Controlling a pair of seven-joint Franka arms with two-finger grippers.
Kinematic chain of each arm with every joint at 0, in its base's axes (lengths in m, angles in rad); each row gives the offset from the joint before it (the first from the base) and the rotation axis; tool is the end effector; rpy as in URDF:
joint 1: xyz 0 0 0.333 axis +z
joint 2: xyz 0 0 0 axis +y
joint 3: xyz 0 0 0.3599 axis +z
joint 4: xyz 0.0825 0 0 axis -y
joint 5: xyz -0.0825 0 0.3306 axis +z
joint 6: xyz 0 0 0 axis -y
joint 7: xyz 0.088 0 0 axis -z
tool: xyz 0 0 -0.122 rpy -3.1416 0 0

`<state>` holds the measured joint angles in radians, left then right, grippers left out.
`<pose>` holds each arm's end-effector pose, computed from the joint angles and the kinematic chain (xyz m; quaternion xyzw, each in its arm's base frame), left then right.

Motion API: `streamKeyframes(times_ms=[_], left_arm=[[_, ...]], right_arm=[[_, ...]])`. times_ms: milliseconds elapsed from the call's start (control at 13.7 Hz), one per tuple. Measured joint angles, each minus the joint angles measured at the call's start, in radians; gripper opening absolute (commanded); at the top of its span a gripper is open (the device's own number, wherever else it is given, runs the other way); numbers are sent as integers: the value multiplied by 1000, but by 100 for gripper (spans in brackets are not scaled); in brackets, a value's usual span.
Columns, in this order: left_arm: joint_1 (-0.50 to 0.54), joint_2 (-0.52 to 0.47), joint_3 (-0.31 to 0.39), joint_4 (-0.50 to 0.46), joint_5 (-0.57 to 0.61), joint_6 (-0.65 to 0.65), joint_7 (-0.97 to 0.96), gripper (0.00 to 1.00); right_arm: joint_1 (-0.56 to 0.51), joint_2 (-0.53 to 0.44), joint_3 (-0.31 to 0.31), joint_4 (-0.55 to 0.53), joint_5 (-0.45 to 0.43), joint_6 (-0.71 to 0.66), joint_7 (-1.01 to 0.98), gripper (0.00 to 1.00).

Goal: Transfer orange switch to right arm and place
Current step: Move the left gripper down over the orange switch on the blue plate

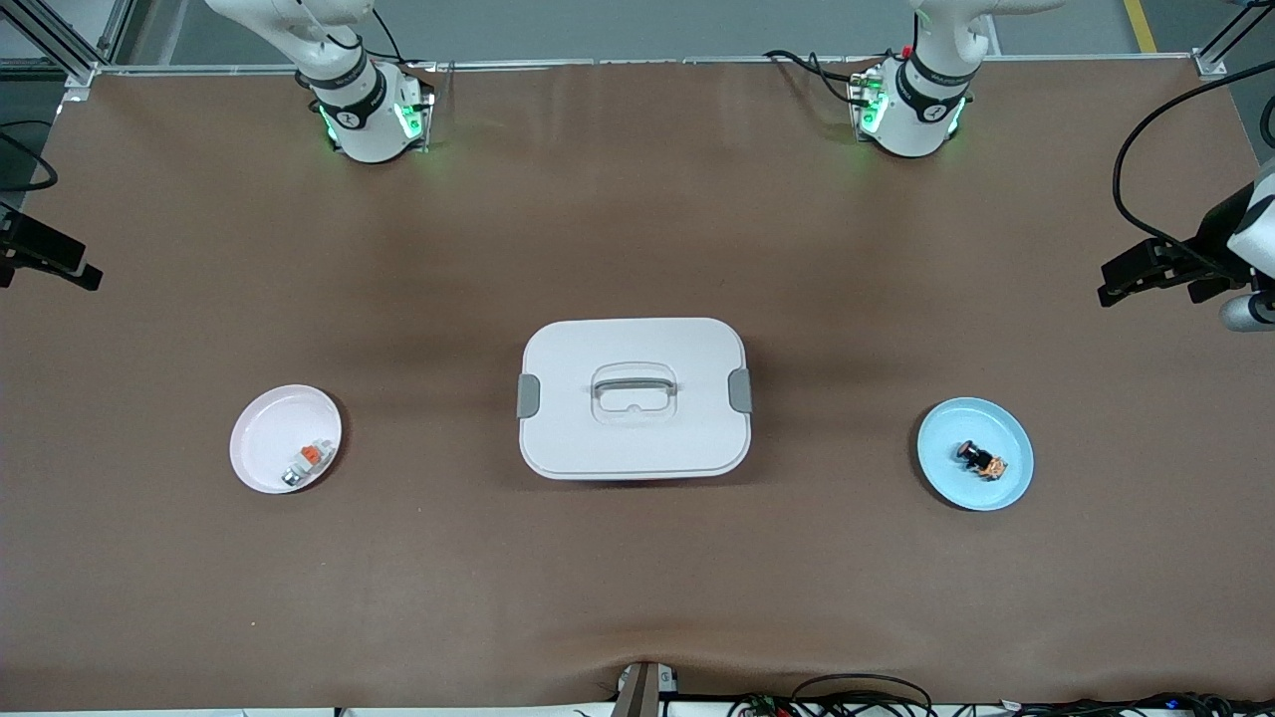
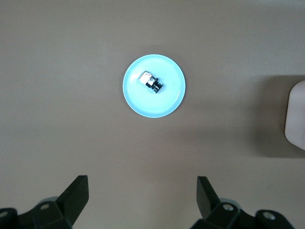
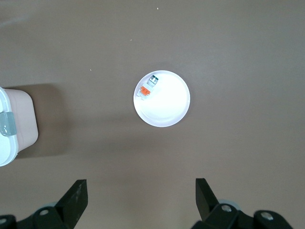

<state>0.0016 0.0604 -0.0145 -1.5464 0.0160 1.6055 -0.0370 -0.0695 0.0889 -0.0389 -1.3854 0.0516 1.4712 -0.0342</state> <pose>0.5253 -0.0046 0.6357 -0.9999 -0.0118 0.0005 0.0076 0.5206 -0.0486 0.6760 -0.9991 0.0345 -0.0002 0.0240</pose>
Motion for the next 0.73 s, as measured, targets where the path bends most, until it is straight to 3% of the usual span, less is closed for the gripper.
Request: streamKeyframes(times_ms=[729], left_arm=[[-12, 12, -4, -1, 0, 0, 59, 100]], right_arm=[[0, 0, 0, 0, 0, 0, 0, 100]])
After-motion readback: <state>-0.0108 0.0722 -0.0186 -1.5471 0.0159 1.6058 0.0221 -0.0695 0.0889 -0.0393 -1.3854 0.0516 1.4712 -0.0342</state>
